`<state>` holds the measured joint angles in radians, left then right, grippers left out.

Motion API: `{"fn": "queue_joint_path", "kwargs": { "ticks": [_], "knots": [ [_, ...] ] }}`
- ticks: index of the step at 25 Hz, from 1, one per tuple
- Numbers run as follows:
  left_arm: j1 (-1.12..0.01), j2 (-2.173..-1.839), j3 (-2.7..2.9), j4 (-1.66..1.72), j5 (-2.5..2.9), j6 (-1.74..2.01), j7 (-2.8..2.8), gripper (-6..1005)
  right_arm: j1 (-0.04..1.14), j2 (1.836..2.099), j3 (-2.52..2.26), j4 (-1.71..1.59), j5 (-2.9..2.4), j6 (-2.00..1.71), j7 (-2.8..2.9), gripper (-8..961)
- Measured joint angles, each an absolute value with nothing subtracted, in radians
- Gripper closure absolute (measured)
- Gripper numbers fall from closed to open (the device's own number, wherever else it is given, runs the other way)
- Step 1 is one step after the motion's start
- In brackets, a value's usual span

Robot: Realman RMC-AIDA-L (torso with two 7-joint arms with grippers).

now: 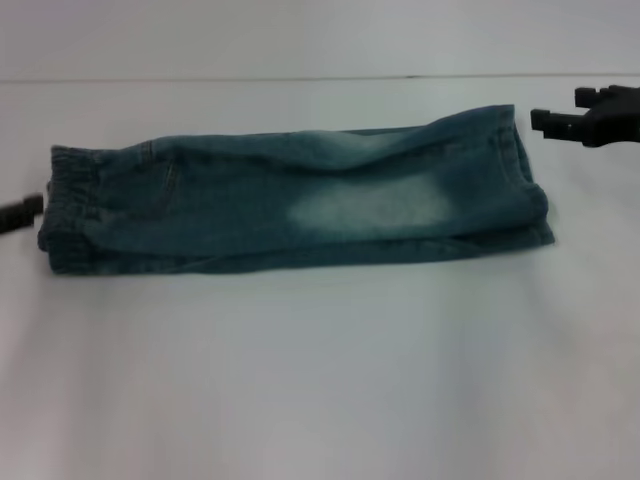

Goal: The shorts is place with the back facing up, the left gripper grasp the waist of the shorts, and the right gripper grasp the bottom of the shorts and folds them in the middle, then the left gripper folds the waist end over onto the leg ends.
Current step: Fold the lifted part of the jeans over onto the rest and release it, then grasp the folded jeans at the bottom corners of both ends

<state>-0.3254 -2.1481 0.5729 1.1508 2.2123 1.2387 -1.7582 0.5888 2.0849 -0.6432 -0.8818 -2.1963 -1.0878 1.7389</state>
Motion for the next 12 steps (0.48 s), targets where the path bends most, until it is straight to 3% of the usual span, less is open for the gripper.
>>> {"fn": "queue_joint_path", "kwargs": {
  "ticks": [3, 6, 12],
  "knots": [
    [-0.294, -2.154, 0.543, 1.139, 2.178, 1.309, -1.664, 418, 0.545, 2.084, -0.644, -0.905, -2.123, -1.152, 1.708, 303],
    [-0.267, -2.162, 0.505, 1.103, 2.149, 1.340, -1.576, 195, 0.520, 2.084, -0.645, -0.912, -2.086, -1.184, 1.691, 182],
    [-0.262, -2.170, 0.510, 1.012, 2.114, 1.282, -1.473, 63, 0.502, 2.086, -0.645, -0.907, -2.073, -1.225, 1.676, 9]
  ]
}}
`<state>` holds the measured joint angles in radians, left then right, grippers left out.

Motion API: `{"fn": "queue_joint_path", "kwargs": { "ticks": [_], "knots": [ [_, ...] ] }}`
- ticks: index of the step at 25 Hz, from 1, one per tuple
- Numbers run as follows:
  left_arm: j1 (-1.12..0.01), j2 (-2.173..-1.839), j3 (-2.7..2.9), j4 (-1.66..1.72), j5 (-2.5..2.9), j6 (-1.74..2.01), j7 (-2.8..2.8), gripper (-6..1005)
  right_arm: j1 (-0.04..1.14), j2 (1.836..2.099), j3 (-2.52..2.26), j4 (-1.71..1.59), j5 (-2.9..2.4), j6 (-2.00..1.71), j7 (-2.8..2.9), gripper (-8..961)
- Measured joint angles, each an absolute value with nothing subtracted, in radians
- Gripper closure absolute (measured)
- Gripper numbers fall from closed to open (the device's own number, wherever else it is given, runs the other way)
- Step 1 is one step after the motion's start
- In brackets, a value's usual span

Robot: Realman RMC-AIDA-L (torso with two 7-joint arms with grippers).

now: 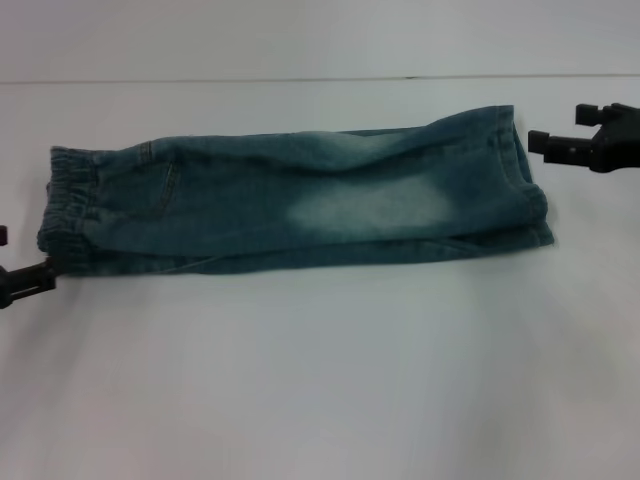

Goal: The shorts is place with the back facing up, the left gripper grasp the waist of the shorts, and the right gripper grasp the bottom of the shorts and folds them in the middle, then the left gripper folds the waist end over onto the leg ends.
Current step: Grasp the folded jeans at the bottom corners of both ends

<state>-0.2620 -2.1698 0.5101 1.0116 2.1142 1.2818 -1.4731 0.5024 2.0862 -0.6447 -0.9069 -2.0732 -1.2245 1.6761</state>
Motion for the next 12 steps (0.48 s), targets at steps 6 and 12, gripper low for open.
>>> {"fn": "queue_joint_path", "kwargs": {
  "ticks": [6, 12],
  "knots": [
    [-0.283, -2.166, 0.510, 0.903, 2.049, 1.213, -1.353, 65, 0.464, 2.086, -0.638, -0.894, -1.991, -1.334, 1.578, 8],
    [-0.308, -2.163, 0.528, 0.851, 2.062, 1.121, -1.325, 67, 0.439, 2.084, -0.636, -0.856, -1.966, -1.470, 1.460, 9]
  ]
}}
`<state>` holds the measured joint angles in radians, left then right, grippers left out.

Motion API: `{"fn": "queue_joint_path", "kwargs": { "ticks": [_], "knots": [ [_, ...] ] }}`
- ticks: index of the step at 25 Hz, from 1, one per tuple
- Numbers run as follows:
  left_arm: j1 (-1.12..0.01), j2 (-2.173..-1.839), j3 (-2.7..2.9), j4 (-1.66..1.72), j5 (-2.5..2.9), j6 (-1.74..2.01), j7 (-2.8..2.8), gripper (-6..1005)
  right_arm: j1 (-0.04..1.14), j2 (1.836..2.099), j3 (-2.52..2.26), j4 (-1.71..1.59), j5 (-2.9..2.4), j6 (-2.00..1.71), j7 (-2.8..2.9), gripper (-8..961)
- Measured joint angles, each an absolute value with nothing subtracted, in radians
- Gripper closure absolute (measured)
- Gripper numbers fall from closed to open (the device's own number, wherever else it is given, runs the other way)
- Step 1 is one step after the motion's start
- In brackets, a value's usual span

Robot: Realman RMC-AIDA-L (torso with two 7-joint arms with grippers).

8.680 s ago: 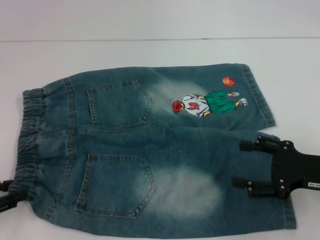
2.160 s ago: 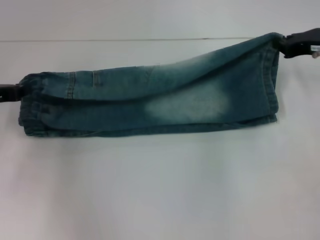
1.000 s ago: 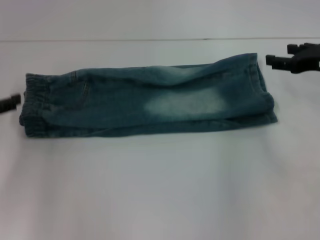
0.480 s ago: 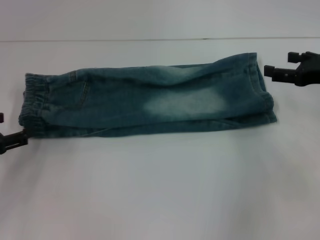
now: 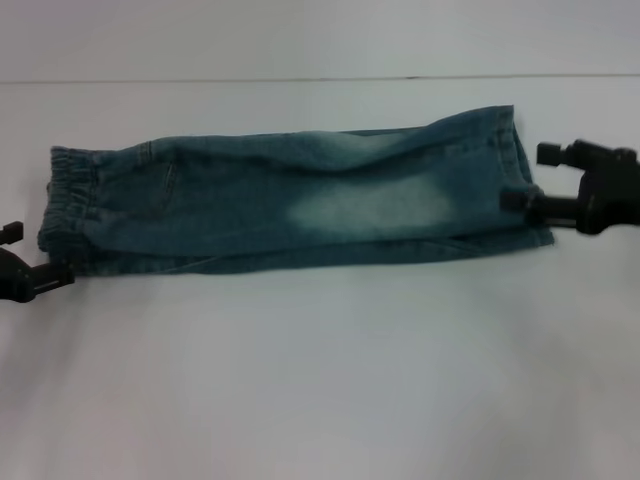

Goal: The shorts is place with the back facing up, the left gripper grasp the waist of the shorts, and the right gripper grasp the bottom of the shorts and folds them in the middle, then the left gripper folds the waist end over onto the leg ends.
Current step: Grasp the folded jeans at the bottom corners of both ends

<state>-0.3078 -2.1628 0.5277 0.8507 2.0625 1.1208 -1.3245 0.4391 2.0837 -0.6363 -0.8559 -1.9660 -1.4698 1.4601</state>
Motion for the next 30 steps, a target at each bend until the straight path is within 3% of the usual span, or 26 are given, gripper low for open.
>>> {"fn": "queue_joint_path", "kwargs": {
  "ticks": [11, 23, 30],
  "knots": [
    [-0.317, -2.163, 0.575, 0.826, 2.070, 1.036, -1.292, 70, 0.425, 2.079, -0.649, -0.793, -1.985, -1.693, 1.316, 8],
    [-0.326, -2.163, 0.575, 0.808, 2.063, 1.073, -1.209, 73, 0.443, 2.085, -0.685, -0.737, -2.020, -1.694, 1.315, 9],
    [-0.328, -2.161, 0.568, 0.825, 2.062, 1.120, -1.200, 277, 0.445, 2.086, -0.685, -0.716, -2.022, -1.668, 1.314, 9]
  ]
}}
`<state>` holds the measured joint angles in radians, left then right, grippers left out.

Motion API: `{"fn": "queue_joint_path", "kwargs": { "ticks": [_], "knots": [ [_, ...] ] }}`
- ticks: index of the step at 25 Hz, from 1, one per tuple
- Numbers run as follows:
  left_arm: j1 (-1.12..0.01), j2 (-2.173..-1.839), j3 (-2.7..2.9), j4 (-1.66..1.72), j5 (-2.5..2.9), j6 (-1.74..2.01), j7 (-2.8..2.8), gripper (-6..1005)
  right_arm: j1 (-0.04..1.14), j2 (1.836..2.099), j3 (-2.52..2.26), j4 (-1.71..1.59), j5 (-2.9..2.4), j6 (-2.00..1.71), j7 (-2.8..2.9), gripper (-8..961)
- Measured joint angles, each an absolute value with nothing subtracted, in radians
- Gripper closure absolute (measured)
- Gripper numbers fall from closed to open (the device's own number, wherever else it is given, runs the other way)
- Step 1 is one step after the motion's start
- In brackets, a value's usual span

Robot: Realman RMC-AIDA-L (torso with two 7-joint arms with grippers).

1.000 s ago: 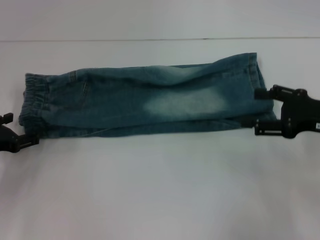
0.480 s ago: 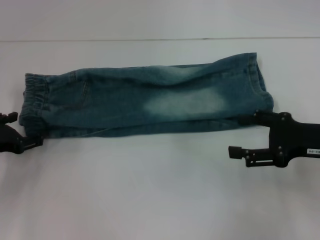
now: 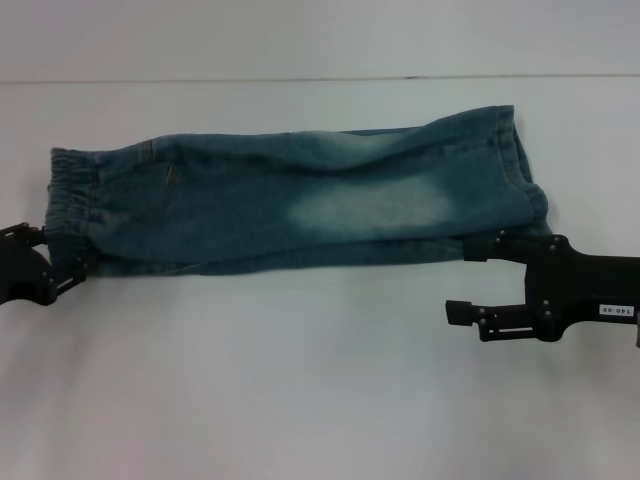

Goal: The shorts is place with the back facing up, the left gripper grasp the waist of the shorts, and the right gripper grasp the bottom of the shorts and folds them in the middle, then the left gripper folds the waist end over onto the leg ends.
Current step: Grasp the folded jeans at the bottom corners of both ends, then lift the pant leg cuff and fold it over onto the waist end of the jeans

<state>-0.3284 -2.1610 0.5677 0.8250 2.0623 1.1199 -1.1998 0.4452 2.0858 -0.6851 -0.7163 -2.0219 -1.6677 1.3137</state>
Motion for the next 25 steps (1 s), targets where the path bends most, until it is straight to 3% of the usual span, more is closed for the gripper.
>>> {"fn": "queue_joint_path", "kwargs": {
  "ticks": [9, 17, 25],
  "knots": [
    [-0.337, -2.158, 0.572, 0.840, 2.068, 1.136, -1.212, 502, 0.447, 2.086, -0.681, -0.703, -2.019, -1.645, 1.309, 8],
    [-0.364, -2.153, 0.584, 0.857, 2.106, 1.137, -1.306, 873, 0.448, 2.087, -0.673, -0.690, -1.990, -1.600, 1.306, 9],
    [-0.395, -2.158, 0.750, 1.133, 2.267, 1.225, -1.662, 917, 0.469, 2.089, -0.678, -0.582, -1.880, -1.438, 1.223, 56]
  ]
}}
